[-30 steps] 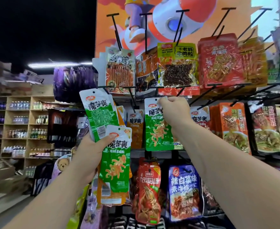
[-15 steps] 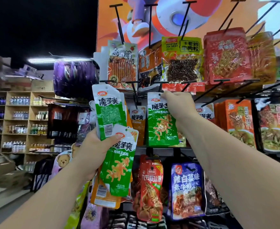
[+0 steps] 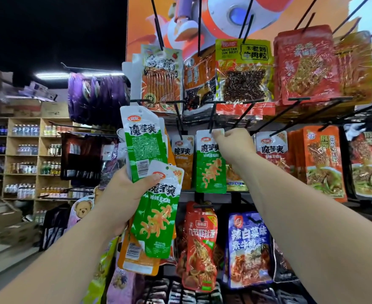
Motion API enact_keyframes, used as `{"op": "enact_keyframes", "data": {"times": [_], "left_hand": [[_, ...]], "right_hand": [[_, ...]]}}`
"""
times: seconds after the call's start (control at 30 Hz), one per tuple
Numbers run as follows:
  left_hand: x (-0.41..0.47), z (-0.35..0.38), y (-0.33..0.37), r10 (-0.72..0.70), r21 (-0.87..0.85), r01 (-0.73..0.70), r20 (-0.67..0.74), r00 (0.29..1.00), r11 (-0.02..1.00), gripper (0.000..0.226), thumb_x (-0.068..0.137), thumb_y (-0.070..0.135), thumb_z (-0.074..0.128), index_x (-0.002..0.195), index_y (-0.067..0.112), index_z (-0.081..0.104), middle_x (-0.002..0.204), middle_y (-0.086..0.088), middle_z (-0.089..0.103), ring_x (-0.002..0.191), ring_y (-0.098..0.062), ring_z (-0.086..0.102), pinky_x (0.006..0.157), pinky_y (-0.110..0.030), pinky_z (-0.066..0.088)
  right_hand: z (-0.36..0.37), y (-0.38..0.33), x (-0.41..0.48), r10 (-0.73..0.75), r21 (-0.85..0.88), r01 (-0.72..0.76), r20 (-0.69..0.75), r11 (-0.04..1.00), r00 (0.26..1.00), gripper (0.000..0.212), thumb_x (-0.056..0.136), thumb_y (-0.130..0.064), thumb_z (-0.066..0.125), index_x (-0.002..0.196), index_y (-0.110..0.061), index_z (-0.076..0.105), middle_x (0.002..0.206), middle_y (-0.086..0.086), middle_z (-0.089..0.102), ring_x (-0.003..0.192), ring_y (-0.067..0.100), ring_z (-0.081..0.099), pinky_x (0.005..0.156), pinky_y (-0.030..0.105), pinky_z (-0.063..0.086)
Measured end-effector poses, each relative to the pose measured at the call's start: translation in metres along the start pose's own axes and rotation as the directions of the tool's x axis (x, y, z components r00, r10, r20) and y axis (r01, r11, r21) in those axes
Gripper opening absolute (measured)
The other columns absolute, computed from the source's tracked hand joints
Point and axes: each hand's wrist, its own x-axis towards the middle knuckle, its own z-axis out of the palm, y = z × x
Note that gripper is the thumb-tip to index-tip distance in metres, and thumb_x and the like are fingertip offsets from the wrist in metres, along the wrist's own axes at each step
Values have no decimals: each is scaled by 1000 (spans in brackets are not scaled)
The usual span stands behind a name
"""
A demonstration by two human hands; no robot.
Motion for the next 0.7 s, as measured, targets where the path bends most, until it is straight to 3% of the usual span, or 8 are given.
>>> {"op": "enact_keyframes", "data": {"times": [0.07,0.13,0.23,0.33,0.43,0.5,0.57,0.7], "left_hand": [[0,0,0,3,-5,-3,7,1000,1000,22,99,13,67,120,20,70,107,-3,81,94,-25,78,75,-39,60],[0,0,0,8,-9,-8,8,1000,1000,22,99,13,67,119,21,70,107,-3,81,95,-24,78,78,-41,59],[0,0,-1,12,-4,-12,11,1000,1000,22,98,14,68,118,22,70,108,-2,80,98,-25,78,84,-45,59],[0,-1,-1,16,-2,-16,13,1000,1000,21,98,14,69,117,23,70,108,-2,80,99,-27,77,86,-46,60],[1,-1,-2,26,13,-26,14,1000,1000,21,97,15,70,116,25,71,110,-1,80,102,-27,76,89,-47,59],[0,0,-1,25,10,-25,11,1000,1000,20,98,14,69,115,24,71,108,-1,80,100,-26,77,86,-45,59],[0,1,0,25,10,-25,11,1000,1000,19,98,13,69,115,23,70,107,-2,80,97,-26,77,81,-42,60],[0,1,-1,24,12,-24,2,1000,1000,19,99,12,68,114,24,70,104,-2,81,93,-24,78,74,-39,60]], "right_hand": [[1,4,3,-45,-168,45,8,985,999,49,102,-44,60,66,-13,46,57,1,44,52,22,42,48,31,26],[2,7,3,-97,-279,99,22,955,995,39,101,-45,62,90,-8,57,76,5,58,69,24,55,55,30,36],[-2,11,-13,-238,-391,222,7,893,971,43,96,-41,70,113,-10,46,93,5,58,80,26,57,56,30,39],[-11,18,-32,-464,-663,425,130,616,876,44,92,-43,73,106,-15,42,96,-1,50,82,23,54,60,30,42],[-15,29,-39,-626,-771,573,309,276,716,57,81,-49,83,122,-20,55,128,10,52,115,32,53,87,43,51],[-17,33,-36,-532,-791,590,434,161,727,80,84,-61,76,151,-34,41,166,19,22,151,41,25,116,56,36],[-18,38,-29,-392,-788,606,527,106,754,94,91,-70,59,163,-42,5,171,12,-20,158,37,-13,126,60,11],[-14,43,-21,-316,-788,605,550,109,773,100,94,-72,51,161,-42,-18,164,10,-37,156,35,-22,125,63,1]]}}
